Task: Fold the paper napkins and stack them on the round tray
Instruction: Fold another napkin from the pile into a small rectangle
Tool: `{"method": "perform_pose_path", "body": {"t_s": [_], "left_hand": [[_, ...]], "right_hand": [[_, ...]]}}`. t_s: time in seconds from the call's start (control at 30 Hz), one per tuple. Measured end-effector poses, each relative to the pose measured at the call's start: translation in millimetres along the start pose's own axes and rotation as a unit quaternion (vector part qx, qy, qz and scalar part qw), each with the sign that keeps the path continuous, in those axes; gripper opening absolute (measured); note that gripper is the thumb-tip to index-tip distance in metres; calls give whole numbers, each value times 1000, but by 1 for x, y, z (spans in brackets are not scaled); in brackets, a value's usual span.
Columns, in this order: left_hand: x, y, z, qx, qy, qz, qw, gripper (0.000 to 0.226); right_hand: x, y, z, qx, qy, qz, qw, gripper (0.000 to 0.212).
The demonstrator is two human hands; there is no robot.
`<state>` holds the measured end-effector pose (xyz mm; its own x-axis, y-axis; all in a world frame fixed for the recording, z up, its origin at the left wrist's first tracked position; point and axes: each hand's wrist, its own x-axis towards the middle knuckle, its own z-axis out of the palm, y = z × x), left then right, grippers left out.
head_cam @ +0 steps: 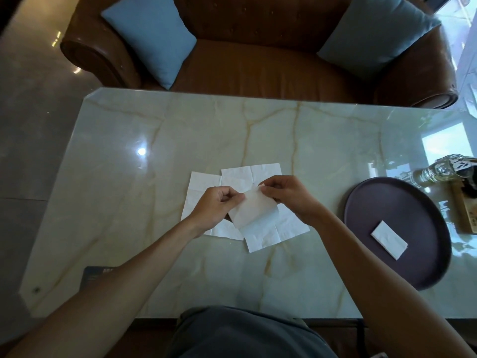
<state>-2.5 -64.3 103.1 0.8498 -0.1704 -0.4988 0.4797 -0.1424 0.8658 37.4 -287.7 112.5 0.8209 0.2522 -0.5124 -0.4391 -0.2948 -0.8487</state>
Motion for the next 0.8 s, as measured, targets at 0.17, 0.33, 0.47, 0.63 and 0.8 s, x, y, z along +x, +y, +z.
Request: {"method": "perform_pose_path", "body": {"t_s": [0.17, 0.33, 0.47, 0.63, 0.8], "left_hand": [[1, -2, -14, -85, 8, -29, 996, 21], [1, 7, -16, -152, -47, -68, 985, 18], [0, 8, -14, -218, -57, -95, 970, 17], [0, 0, -9, -208, -62, -153, 964, 42], [1, -3, -11, -127, -11, -132, 983, 78]], "right_hand": [[-8, 10, -11, 35, 29, 20, 999, 26], [-9, 6, -1, 39, -76, 1, 996, 49], [-9, -2, 6, 54, -94, 1, 994, 34], [-8, -8, 14, 0, -54, -3, 999, 36], [-9, -12, 12, -34, -33, 32, 998, 33]]}}
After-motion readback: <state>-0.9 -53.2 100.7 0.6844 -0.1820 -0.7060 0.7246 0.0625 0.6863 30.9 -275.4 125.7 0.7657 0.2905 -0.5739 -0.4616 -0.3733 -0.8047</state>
